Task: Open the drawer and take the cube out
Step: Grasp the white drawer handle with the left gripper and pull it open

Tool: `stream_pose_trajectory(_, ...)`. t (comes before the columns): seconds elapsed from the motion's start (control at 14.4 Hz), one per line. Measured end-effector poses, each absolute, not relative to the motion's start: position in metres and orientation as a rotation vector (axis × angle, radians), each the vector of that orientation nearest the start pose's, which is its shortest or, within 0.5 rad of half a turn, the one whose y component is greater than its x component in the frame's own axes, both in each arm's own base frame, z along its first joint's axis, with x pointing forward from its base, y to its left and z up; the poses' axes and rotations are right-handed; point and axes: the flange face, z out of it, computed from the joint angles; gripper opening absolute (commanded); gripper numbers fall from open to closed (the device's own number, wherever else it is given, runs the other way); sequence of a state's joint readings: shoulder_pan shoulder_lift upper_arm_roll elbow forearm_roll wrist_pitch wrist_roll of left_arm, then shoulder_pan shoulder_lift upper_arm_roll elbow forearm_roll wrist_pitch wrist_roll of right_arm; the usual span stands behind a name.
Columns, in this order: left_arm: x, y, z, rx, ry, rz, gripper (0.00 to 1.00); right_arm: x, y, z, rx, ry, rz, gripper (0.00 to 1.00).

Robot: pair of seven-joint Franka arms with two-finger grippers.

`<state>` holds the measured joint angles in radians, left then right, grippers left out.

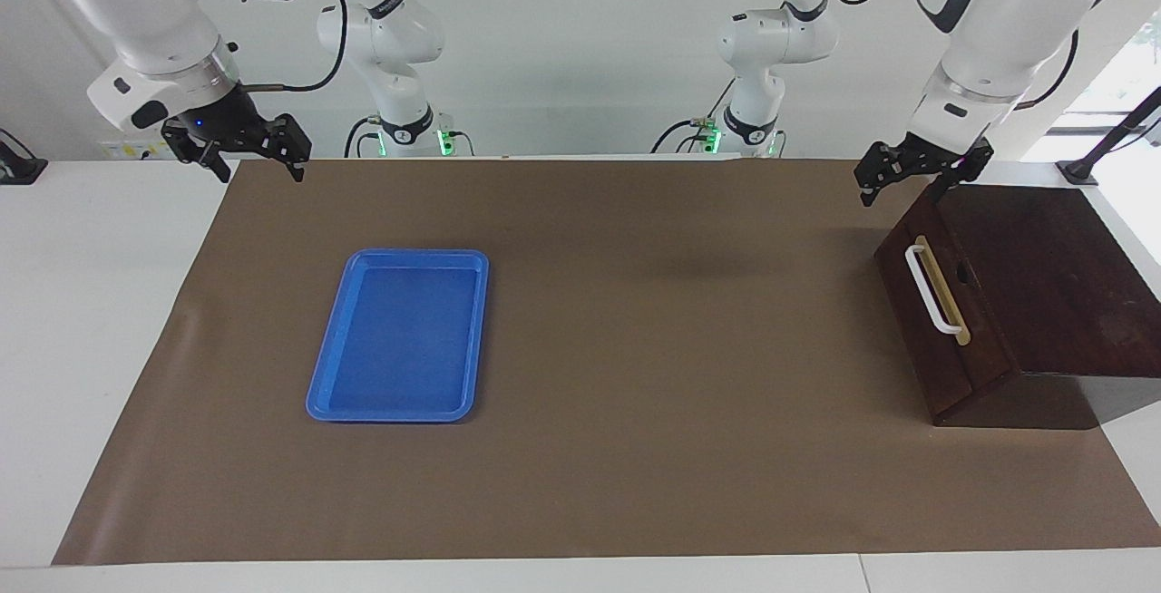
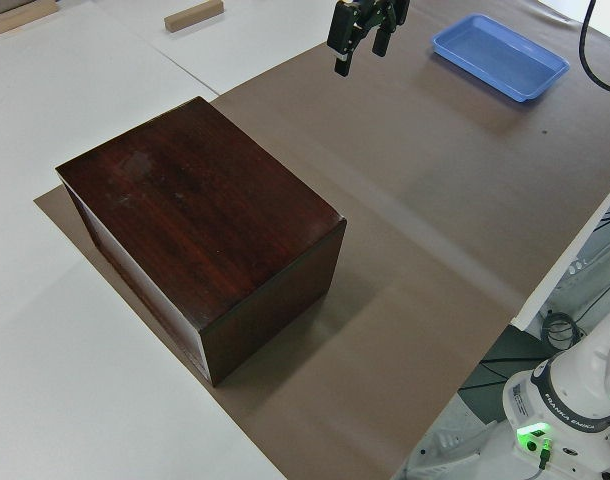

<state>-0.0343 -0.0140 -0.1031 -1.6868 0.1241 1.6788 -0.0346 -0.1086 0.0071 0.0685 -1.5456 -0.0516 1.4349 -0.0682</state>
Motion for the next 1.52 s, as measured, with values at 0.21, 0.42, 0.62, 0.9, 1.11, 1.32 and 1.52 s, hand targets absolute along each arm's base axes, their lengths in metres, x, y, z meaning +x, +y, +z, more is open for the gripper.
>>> stream_pose_trajectory(0.21,0.562,-0.067,0.539,-2.872,0.279,-0.088,1.0,0.541,-0.028,0.621,-3.18,-0.038,0.192,1.0)
stream_pose_trajectory(0.42,0.565,-0.06,0.49,-2.752,0.41,-0.118,1.0,0.541,-0.028,0.621,-3.18,-0.038,0.192,1.0)
stream_pose_trajectory(0.62,0.567,-0.045,0.449,-2.725,0.453,-0.133,1.0,0.541,-0.028,0.621,-3.18,-0.038,0.192,1.0)
stream_pose_trajectory(0.9,0.574,-0.029,0.423,-2.645,0.523,-0.133,1.0,0.541,-0.028,0.621,-3.18,-0.038,0.192,1.0)
stream_pose_trajectory(1.11,0.574,-0.024,0.41,-2.646,0.543,-0.151,1.0,0.541,-0.028,0.621,-3.18,-0.038,0.192,1.0)
stream_pose_trajectory(1.32,0.569,-0.016,0.393,-2.66,0.554,-0.17,1.0,0.541,-0.028,0.621,-3.18,-0.038,0.192,1.0)
stream_pose_trajectory(1.52,0.567,-0.004,0.389,-2.667,0.543,-0.172,1.0,0.541,-0.028,0.621,-3.18,-0.038,0.192,1.0)
